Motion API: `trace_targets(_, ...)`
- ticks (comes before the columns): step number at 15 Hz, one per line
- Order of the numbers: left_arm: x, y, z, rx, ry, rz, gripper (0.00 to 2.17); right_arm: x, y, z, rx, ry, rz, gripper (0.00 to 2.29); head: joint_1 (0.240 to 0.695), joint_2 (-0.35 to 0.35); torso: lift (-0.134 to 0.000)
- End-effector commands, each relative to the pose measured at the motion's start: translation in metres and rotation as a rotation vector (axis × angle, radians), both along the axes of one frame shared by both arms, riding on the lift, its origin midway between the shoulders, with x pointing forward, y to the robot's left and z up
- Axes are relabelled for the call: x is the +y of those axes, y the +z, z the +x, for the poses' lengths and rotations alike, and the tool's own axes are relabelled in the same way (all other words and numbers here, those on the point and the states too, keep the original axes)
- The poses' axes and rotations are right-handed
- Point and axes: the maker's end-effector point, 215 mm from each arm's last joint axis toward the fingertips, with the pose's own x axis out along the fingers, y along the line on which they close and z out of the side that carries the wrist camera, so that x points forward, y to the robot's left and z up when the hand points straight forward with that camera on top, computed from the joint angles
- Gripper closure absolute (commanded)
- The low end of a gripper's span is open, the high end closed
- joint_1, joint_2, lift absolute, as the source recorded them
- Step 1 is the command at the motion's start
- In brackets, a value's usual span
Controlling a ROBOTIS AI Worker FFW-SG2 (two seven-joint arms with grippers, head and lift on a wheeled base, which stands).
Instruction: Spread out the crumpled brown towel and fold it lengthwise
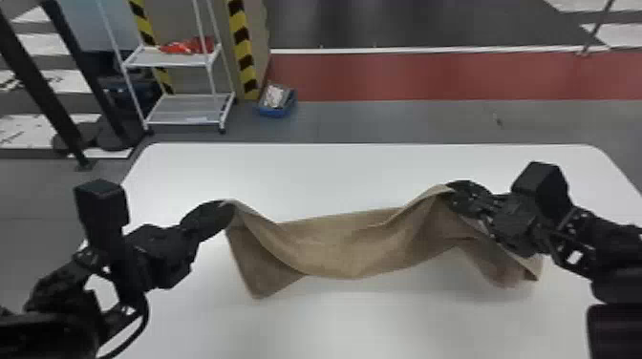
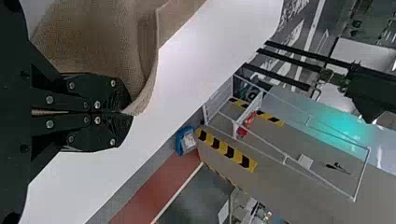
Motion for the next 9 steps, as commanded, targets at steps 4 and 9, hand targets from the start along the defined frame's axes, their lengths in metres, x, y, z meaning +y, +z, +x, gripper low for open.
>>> trace_targets(4,-0.004,-0.007,0.001,0.010,-0.007,0.001,1.62,-0.030,-0.053,0.012,0.224,-0.177,0.003,0.00,0.695,0.028,-0.124)
trace_targets(9,-0.005,-0.010,0.003,0.006,-0.008,0.003,1.62,-0.049,-0.022,-0.032,0.230,-0.093,0.072,0.03,0.695,0.018,-0.124)
